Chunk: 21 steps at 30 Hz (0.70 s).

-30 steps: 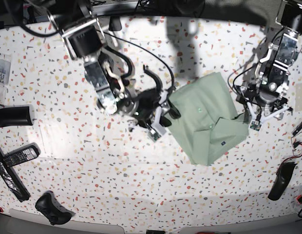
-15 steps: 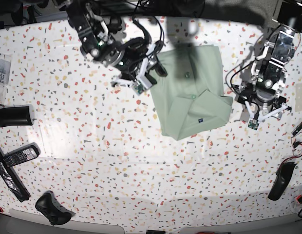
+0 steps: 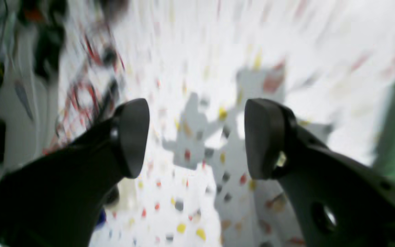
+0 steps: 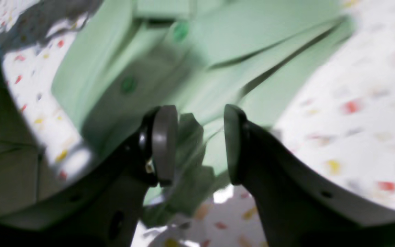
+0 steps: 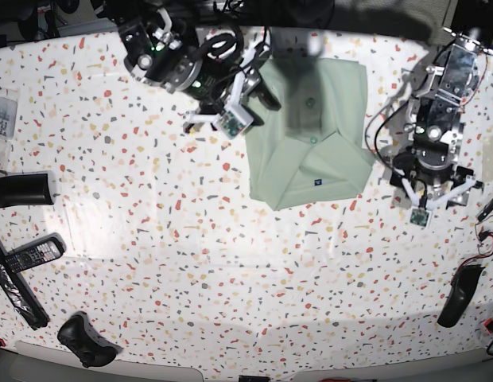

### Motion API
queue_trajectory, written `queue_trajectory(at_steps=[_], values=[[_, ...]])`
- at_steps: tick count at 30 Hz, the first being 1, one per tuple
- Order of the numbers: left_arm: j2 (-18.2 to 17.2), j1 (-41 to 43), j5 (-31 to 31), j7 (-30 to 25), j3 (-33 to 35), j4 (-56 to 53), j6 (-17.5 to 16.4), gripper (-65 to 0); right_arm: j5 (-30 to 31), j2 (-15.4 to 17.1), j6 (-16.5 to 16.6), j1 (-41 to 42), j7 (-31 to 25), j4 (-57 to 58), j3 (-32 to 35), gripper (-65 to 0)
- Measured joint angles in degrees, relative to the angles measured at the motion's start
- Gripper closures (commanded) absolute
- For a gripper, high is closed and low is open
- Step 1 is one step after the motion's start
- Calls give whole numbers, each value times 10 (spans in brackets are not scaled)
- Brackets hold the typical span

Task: Fold the T-shirt properly
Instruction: 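Slide the folded shirt toward the robot with both grippers, then open both grippers and lift them off the folded shirt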

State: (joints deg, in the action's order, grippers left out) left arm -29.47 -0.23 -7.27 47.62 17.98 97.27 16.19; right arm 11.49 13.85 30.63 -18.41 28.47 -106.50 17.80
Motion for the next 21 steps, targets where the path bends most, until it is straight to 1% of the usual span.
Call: queue_trajectory(at_steps=[2, 4, 6, 8, 10, 12, 14, 15, 17, 19, 21], values=[[-5, 10, 14, -12, 0, 32, -1, -396, 0, -1, 0, 0, 3, -19, -24, -223], [-7, 21, 12, -12, 0, 57, -1, -396, 3, 0, 0, 0, 19, -37, -53, -223], [-7, 27, 15, -12, -5, 81, -1, -396, 2, -1, 0, 0, 48, -54, -84, -223], [-7, 33, 30, -13, -22, 104, -1, -396, 2, 0, 0, -3, 70, -71, -117, -223], [-7, 45, 35, -16, -49, 123, -1, -396, 4, 1, 2, -16, 74, -92, -151, -223], [-7, 64, 45, -17, -82, 140, -4, -396, 5, 1, 21, -38, 74, -114, -186, -223], [-7, 87, 77, -21, -118, 153, -33, -396, 5, 1, 48, -65, 74, -135, -215, -223], [-7, 101, 93, -27, -136, 160, -49, -396, 5, 1, 54, -80, 75, -144, -227, -223], [-7, 129, 123, -28, -168, 172, -80, -396, 6, 1, 57, -110, 81, -163, -249, -223], [-5, 157, 144, -26, -199, 185, -96, -396, 36, 1, 56, -139, 92, -179, -275, -223], [-7, 189, 176, -24, -233, 205, -124, -396, 66, 1, 61, -169, 104, -196, -297, -223]])
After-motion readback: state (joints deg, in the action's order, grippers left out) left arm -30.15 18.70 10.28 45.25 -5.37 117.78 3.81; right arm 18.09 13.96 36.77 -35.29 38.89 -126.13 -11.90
